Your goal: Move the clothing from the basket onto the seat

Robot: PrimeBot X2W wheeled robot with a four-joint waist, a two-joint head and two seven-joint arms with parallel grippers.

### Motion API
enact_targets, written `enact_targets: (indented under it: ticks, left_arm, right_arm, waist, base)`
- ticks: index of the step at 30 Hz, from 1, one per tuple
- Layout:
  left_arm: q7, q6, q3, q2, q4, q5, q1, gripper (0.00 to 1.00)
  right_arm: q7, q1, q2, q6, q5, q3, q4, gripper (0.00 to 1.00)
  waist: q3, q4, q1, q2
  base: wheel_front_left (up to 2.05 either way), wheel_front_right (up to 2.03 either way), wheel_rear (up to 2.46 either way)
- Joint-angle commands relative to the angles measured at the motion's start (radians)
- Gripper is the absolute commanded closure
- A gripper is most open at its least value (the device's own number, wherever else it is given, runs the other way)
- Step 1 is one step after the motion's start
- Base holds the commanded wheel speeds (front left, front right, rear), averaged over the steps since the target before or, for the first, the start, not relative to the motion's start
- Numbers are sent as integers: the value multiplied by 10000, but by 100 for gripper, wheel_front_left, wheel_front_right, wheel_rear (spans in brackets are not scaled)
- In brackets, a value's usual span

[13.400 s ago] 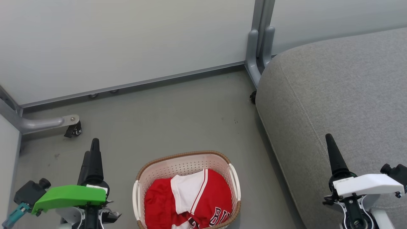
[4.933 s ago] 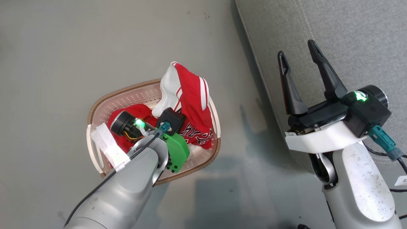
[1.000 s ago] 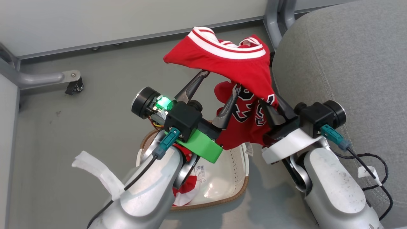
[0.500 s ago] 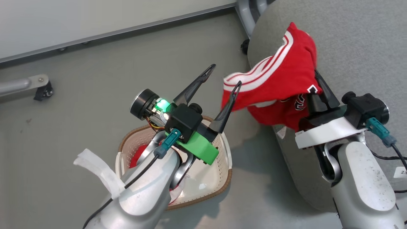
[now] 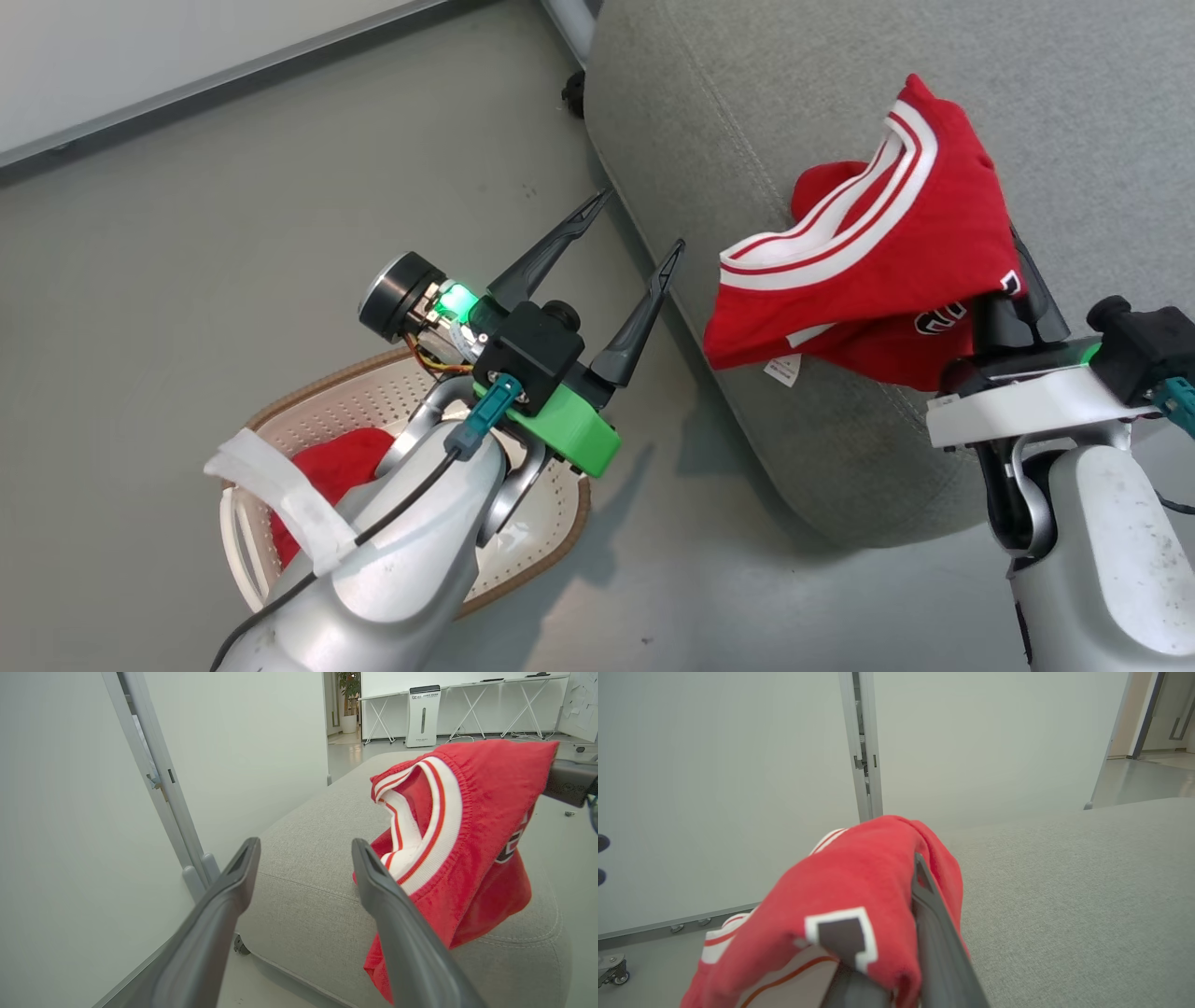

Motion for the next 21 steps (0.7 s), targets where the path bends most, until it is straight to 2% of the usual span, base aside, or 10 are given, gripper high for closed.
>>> enact_targets:
  ticks: [1, 12, 18, 21]
  left_arm:
    - [-6, -19, 32, 92, 28, 87, -184, 0]
    - [-6, 115, 257, 221, -131, 52, -91, 0]
    - [-6, 217, 376, 305, -231, 172, -100, 0]
    - [-4, 205, 404, 375, -286, 257, -309, 0]
  right_arm:
    - [-6, 97, 3, -3, 53, -107, -115, 100]
    - [-6, 280, 14, -3, 312, -514, -686, 100]
    - [-6, -659, -5, -3, 86, -912, -875, 100]
    - [-6, -1506, -263, -3, 8, -1168, -882, 100]
  waist:
    - [389, -584, 0, -1]
    - [652, -1082, 0, -1]
    - [1026, -1092, 0, -1]
    - [1438, -1028, 0, -1]
  base:
    - [0, 0, 0]
    - [0, 0, 0]
    - [0, 0, 0]
    - [0, 0, 0]
